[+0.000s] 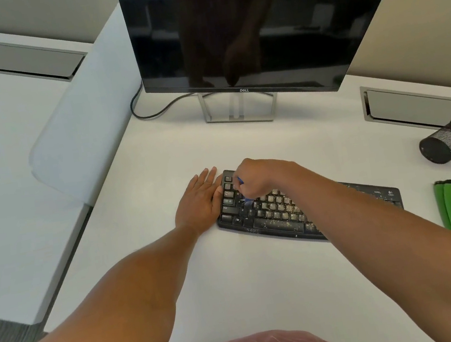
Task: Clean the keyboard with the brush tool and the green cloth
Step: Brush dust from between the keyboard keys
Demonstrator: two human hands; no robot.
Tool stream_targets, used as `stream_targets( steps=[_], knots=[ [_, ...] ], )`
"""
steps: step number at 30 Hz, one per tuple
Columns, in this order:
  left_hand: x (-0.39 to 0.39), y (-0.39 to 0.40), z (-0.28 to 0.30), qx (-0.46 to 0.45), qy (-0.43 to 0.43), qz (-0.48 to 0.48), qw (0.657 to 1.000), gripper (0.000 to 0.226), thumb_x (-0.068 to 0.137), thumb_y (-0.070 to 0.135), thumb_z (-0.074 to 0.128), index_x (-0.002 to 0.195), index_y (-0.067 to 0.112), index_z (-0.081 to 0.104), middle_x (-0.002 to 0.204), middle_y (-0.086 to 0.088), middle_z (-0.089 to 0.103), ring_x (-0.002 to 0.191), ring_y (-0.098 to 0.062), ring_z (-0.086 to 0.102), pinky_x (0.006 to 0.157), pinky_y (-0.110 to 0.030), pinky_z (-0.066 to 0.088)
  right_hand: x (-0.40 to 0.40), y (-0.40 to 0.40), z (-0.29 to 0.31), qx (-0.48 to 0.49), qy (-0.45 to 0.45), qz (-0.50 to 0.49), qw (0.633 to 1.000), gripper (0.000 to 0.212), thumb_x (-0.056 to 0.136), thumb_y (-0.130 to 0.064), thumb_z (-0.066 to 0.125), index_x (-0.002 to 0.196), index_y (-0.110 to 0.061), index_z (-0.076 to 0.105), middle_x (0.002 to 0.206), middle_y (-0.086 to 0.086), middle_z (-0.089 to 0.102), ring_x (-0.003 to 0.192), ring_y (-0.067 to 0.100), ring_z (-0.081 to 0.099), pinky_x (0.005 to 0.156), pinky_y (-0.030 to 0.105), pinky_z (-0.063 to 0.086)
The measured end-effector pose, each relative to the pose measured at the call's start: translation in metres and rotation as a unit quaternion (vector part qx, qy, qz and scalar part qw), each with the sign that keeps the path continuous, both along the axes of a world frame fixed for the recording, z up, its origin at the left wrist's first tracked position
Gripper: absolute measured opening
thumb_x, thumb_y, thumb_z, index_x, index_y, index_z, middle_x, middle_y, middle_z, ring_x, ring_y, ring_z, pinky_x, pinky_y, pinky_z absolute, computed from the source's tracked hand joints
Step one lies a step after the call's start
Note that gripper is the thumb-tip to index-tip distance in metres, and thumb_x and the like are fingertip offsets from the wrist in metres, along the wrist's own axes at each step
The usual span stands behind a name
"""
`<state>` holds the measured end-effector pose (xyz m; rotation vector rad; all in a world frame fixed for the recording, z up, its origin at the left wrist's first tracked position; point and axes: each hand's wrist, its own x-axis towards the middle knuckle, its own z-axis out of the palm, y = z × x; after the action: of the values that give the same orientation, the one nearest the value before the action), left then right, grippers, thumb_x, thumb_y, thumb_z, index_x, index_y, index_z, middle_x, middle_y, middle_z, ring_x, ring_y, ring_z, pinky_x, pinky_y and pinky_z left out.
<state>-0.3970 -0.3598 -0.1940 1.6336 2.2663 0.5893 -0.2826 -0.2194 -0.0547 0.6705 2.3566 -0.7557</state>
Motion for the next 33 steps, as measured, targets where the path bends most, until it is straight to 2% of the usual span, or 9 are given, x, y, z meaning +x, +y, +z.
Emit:
stream_targets(
  steps=[2,5,8,11,17,22,27,31,33],
  knots=[
    [0.0,0.0,0.0,-0.001,-0.002,-0.002,1.0,0.05,0.109,0.036,0.019,0.157,0.027,0.034,0.165,0.002,0.026,0.155,-0.013,0.013,0.124,-0.025,0.0,-0.005,0.003,0.005,-0.009,0.025,-0.021,0.999,0.013,0.081,-0.005,0.051,0.083,-0.002,0.064,0.078,0.015,0.059,0.065,0.019,0.048,0.056,0.029,0.037],
    [0.001,0.0,0.002,0.001,0.001,-0.008,1.0,0.054,0.107,0.04,0.015,0.157,0.028,0.032,0.165,0.002,0.027,0.155,-0.013,0.014,0.126,-0.029,0.004,-0.009,-0.003,0.007,-0.04,0.1,-0.062,0.992,0.019,0.089,-0.01,0.051,0.092,-0.009,0.069,0.086,0.004,0.066,0.069,0.016,0.056,0.058,0.027,0.042],
    [0.0,-0.001,0.002,0.001,0.0,-0.004,1.0,0.053,0.108,0.038,0.017,0.157,0.026,0.034,0.165,0.002,0.027,0.155,-0.013,0.013,0.125,-0.027,0.002,-0.005,-0.006,-0.002,-0.038,0.063,-0.047,0.996,0.02,0.087,-0.01,0.051,0.092,-0.005,0.069,0.088,0.01,0.068,0.067,0.021,0.054,0.058,0.031,0.042],
    [0.0,0.0,0.0,-0.002,0.0,-0.001,1.0,0.051,0.109,0.036,0.019,0.157,0.026,0.034,0.165,0.003,0.026,0.155,-0.012,0.012,0.124,-0.025,0.0,-0.004,0.0,0.002,-0.006,-0.001,-0.012,1.0,0.021,0.08,-0.006,0.053,0.092,0.0,0.069,0.081,0.012,0.063,0.064,0.02,0.048,0.052,0.027,0.035],
    [0.001,-0.001,0.002,-0.003,0.003,-0.004,1.0,0.051,0.109,0.036,0.02,0.157,0.028,0.032,0.165,0.003,0.026,0.155,-0.013,0.013,0.125,-0.027,0.002,-0.002,-0.006,0.003,-0.046,0.087,-0.06,0.993,0.017,0.088,-0.01,0.053,0.092,-0.012,0.07,0.088,0.004,0.068,0.067,0.014,0.054,0.059,0.029,0.042],
    [0.0,0.001,0.0,-0.005,-0.002,0.002,1.0,0.049,0.11,0.034,0.022,0.157,0.026,0.035,0.165,0.002,0.027,0.155,-0.013,0.014,0.124,-0.025,0.0,0.004,0.0,0.01,0.023,-0.035,0.016,0.999,0.015,0.084,-0.007,0.053,0.089,-0.001,0.066,0.085,0.011,0.061,0.068,0.021,0.05,0.055,0.029,0.038],
    [0.002,0.001,0.004,-0.012,-0.004,-0.001,1.0,0.055,0.107,0.038,0.016,0.157,0.025,0.035,0.165,0.002,0.026,0.155,-0.014,0.013,0.125,-0.027,0.003,0.006,0.005,0.01,-0.03,0.057,-0.055,0.996,0.016,0.086,-0.008,0.053,0.09,-0.011,0.068,0.085,0.002,0.068,0.069,0.017,0.057,0.055,0.027,0.04],
    [0.002,0.0,0.006,-0.016,-0.006,0.0,1.0,0.057,0.106,0.04,0.014,0.157,0.025,0.035,0.166,0.002,0.025,0.155,-0.014,0.013,0.125,-0.028,0.002,0.013,0.007,0.01,0.018,-0.045,0.003,0.999,0.011,0.084,-0.005,0.051,0.078,-0.003,0.06,0.076,0.009,0.059,0.062,0.018,0.05,0.052,0.027,0.037],
    [0.002,0.0,0.006,-0.016,-0.005,0.0,1.0,0.057,0.106,0.039,0.014,0.157,0.025,0.035,0.165,0.002,0.026,0.155,-0.014,0.014,0.125,-0.028,0.003,0.011,0.009,0.012,0.017,-0.036,0.002,0.999,0.01,0.082,-0.005,0.05,0.074,-0.005,0.055,0.07,0.015,0.055,0.059,0.019,0.048,0.052,0.029,0.036]
  ],
)
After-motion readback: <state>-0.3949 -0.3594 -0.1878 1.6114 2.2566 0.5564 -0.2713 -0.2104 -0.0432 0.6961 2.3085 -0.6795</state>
